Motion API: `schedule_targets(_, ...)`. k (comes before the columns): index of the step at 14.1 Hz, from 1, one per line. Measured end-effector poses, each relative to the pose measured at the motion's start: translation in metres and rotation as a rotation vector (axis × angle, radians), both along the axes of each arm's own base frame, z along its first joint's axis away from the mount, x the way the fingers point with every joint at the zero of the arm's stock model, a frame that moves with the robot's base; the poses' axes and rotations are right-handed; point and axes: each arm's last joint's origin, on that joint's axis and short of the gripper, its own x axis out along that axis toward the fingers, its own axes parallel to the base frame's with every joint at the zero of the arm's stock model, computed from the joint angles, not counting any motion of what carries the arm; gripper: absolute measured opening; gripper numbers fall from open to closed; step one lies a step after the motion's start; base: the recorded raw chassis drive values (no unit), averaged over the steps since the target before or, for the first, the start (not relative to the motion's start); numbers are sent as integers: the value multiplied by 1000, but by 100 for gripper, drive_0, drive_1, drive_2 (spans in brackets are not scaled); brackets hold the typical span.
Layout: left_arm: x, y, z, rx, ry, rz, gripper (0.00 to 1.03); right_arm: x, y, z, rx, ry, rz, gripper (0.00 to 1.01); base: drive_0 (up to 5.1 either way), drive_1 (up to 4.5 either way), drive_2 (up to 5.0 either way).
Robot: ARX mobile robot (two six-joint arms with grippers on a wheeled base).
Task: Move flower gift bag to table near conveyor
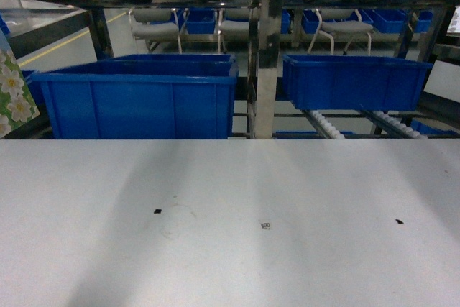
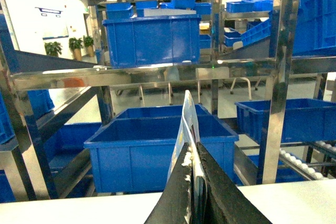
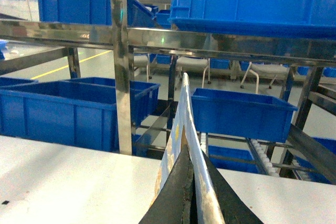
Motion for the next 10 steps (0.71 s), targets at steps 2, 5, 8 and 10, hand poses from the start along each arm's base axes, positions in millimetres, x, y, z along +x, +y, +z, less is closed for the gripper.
schedule_targets(2,0,0,0,0,0,-1,2,21,1,-7,-6,14,15,2,0,0,0)
schedule_targets(5,0,0,0,0,0,0,2,56,-2,-26,-8,84,16,2,0,0,0)
schedule_targets(8,0,0,0,0,0,0,2,78,-5,-46,-6,148,33,2,0,0,0)
schedule_targets(10,0,0,0,0,0,-1,2,90,-6,-55,-7,177,49,2,0,0,0)
